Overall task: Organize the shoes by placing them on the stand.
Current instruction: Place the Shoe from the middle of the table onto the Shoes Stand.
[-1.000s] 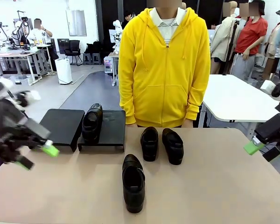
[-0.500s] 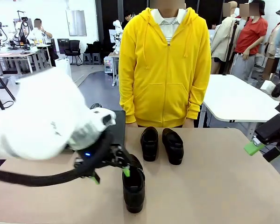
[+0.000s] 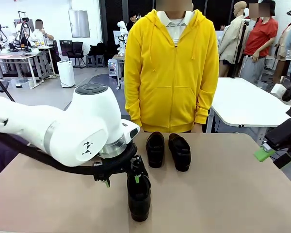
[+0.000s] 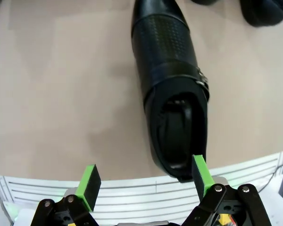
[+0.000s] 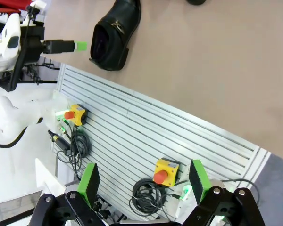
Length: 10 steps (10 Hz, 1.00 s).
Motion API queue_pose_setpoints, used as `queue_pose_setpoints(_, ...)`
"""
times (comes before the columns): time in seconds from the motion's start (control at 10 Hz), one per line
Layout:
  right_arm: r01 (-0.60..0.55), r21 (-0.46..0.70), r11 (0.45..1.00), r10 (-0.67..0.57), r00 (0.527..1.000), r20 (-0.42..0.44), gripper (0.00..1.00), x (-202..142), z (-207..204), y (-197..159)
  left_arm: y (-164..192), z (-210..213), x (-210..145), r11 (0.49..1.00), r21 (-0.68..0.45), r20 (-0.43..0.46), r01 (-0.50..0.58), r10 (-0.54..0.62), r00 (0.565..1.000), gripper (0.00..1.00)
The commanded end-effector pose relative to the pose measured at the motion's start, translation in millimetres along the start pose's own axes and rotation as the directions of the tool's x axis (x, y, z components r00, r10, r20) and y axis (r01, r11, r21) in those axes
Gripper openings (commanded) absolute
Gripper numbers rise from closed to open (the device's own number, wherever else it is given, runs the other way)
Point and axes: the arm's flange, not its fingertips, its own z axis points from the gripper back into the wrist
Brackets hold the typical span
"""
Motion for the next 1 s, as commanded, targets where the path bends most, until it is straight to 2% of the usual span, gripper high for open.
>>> queue_pose_setpoints(0.0,-0.021,0.021,1.000,0.021,1.000,0.006,1.00,1,2,-1,-17,-12,16,0.998,0.037,-0.014,-0.044,0.044,0.999,1.00)
queue_pose_setpoints(0.4,-0.021,0.021,1.000,0.021,1.000,0.006,1.00,1,2,-1,-13,-42,32,0.996,0.054,-0.101,-0.064,0.069,0.992,1.00)
queue_pose_setpoints(0.8,-0.021,0.021,1.000,0.021,1.000,0.006,1.00,1,2,-1,-12,-58,34,0.993,0.085,-0.116,-0.082,0.092,0.989,1.00)
queue_pose_setpoints(0.9,-0.021,0.021,1.000,0.021,1.000,0.006,1.00,1,2,-1,-12,-57,34,0.992,0.093,-0.110,-0.080,0.090,0.990,0.40)
